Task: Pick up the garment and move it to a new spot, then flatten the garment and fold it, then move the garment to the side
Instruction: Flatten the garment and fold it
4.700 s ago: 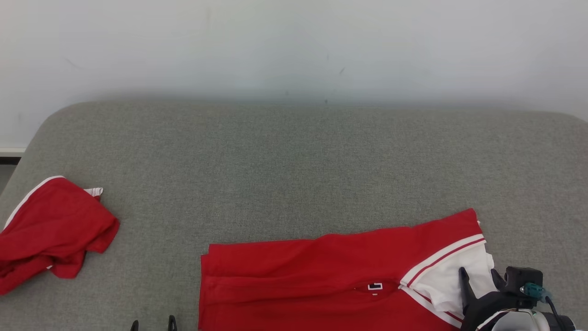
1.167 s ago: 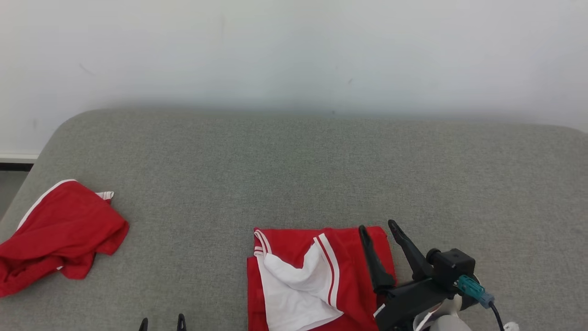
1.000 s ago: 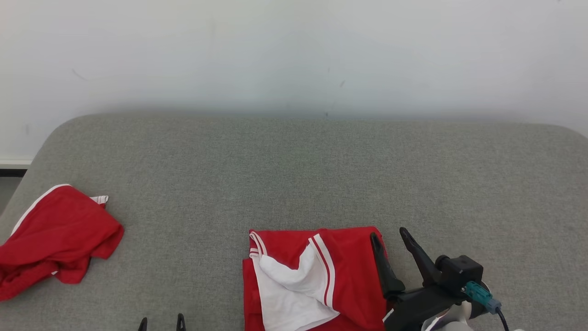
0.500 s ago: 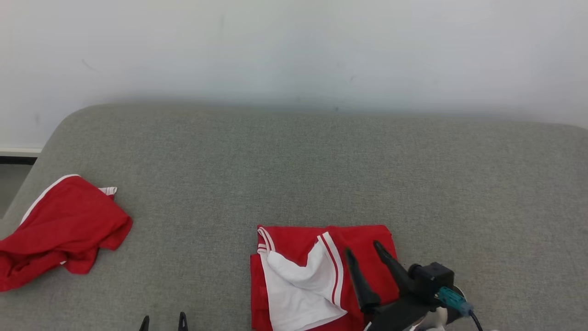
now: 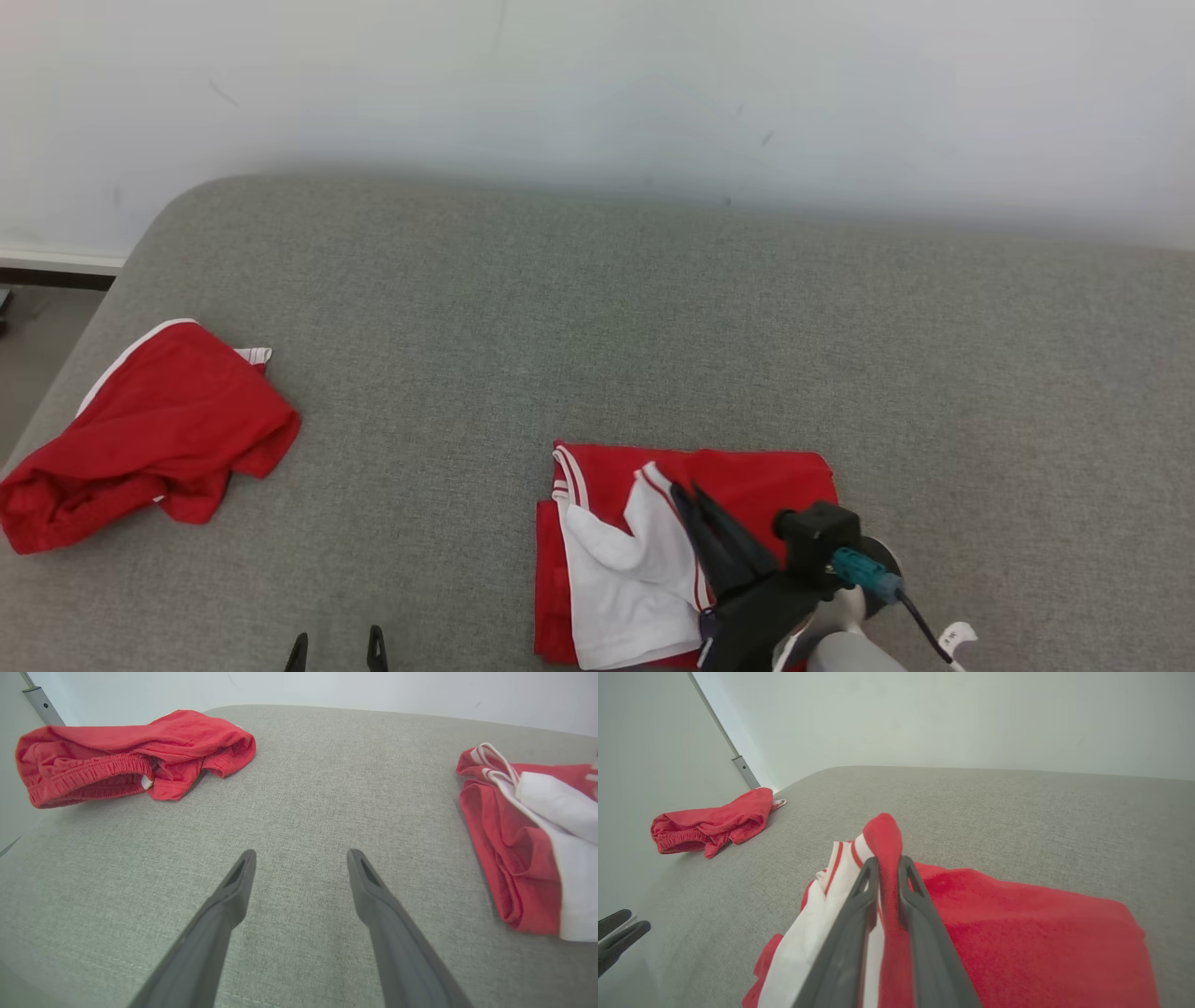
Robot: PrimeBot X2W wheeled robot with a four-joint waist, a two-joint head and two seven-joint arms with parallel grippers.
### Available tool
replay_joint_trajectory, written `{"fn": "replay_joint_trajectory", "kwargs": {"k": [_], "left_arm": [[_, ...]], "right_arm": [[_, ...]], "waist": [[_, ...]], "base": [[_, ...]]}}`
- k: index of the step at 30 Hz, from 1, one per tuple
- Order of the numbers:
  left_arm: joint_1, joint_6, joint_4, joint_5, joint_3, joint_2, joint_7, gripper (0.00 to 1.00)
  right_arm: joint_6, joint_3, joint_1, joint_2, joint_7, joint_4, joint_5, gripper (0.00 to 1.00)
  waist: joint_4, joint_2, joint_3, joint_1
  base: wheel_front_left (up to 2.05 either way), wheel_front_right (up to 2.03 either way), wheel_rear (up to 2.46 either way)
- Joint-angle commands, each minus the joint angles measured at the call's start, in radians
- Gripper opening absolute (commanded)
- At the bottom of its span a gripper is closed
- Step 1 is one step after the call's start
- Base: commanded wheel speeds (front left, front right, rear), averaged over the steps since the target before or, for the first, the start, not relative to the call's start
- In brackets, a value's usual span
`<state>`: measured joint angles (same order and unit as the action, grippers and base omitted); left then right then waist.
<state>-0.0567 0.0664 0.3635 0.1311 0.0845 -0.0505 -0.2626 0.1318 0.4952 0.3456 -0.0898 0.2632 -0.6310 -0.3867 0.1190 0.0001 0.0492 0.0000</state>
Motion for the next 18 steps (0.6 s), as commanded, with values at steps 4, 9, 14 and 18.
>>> {"fn": "replay_joint_trajectory", "kwargs": {"k": [4,9,14,18], "left_arm": [[0.007,0.003,-0.024,0.015,-0.012,0.000,-0.003,1.00],[-0.001,0.002,-0.030,0.017,-0.010,0.000,-0.003,1.00],[0.001,-0.001,-0.024,0.012,-0.016,0.000,-0.003,1.00],[-0.005,0.001,-0.022,0.008,-0.023,0.000,-0.003,1.00]], "right_arm": [[-0.002,0.100,-0.003,-0.006,0.001,0.050,-0.037,0.00],[-0.002,0.244,-0.023,-0.019,0.001,0.083,-0.105,0.00],[-0.002,0.446,-0.016,-0.061,-0.007,0.136,-0.249,1.00],[-0.002,0.505,0.016,-0.101,-0.002,0.178,-0.322,1.00]], "waist": [[-0.009,-0.0001,0.006,0.0000],[-0.029,-0.0001,-0.003,0.0000],[-0.051,-0.0001,-0.013,0.0000],[-0.068,-0.0001,-0.020,0.0000]], "base": [[0.00,0.00,0.00],[0.00,0.00,0.00],[0.00,0.00,0.00],[0.00,0.00,0.00]]}}
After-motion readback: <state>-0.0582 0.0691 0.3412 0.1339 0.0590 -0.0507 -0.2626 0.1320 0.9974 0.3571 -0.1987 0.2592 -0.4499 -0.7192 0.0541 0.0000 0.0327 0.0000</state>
